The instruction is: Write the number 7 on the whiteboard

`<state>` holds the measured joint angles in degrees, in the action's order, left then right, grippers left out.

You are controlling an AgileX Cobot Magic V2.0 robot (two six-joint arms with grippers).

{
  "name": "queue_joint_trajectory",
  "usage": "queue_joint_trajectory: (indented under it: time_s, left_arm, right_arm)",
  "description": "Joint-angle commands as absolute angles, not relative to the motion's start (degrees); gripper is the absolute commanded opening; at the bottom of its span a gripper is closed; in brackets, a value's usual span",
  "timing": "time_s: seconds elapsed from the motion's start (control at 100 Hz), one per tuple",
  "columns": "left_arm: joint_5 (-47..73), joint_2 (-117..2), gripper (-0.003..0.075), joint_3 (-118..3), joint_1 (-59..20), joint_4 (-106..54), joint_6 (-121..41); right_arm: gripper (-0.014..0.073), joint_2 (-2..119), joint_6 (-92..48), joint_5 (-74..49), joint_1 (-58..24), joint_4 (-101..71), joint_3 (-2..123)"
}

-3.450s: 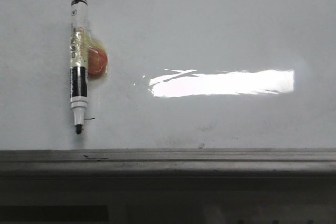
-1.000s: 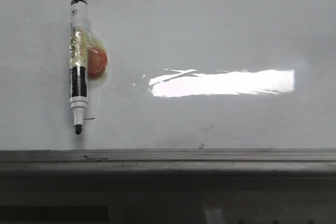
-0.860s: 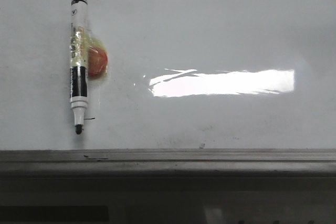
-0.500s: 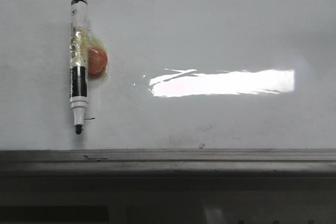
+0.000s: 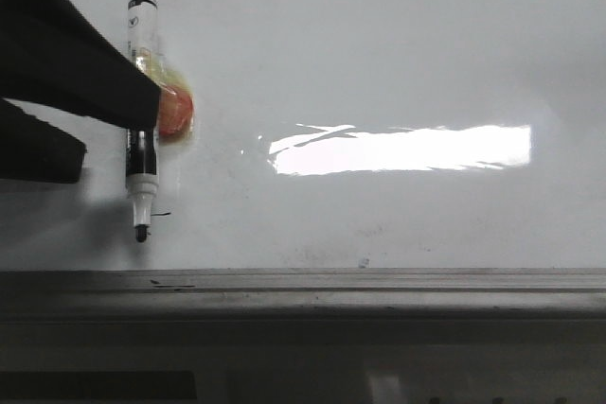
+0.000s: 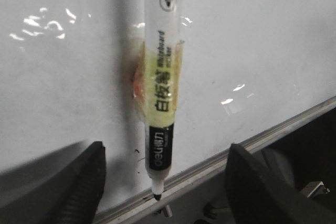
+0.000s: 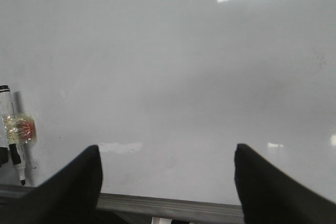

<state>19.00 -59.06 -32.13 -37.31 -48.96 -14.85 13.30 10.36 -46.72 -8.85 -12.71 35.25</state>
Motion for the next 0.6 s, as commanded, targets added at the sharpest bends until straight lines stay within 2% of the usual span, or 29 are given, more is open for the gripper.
queue_joint_trajectory:
  time_s: [0.0,0.13,0.24,0.34,0.43,0.5,0.59]
  left_arm:
    - [14.96,-60.77,0.0437,-34.16,-38.05,-50.59,-15.01]
    - [12.85,-62.82,0.0412,-34.16,-38.05,-50.69,-15.01]
    - [10.76,-63.51,0.0321,-34.16,-38.05,-50.69,-15.01]
    - [10.67,-63.51,0.0176,-34.16,-38.05,-50.69,-15.01]
    - [11.93,-63.51,-0.002,-34.16,-38.05,-50.69,-15.01]
    - [13.31,-63.4,-0.002,-34.2,-38.15,-50.69,-15.01]
    - [16.89,-62.13,-0.002,-34.29,-38.26,-50.17,-19.22]
  right_arm:
    - [0.0477,14.55,9.85,-42.91,-8.51,-13.2,36.88]
    - [0.0477,14.55,9.85,-43.04,-8.51,-13.32,36.88]
    - [0.0477,14.55,9.85,-43.04,-8.51,-13.32,36.88]
    - [0.0477,14.55,9.75,-43.04,-8.51,-13.32,36.88]
    - [0.0477,14.55,8.15,-42.41,-8.51,-14.12,36.88]
    - [0.0477,14.55,3.11,-41.46,-8.51,-18.28,36.88]
    - [0.0477,14.97,-12.29,-40.96,-8.51,-30.0,37.0]
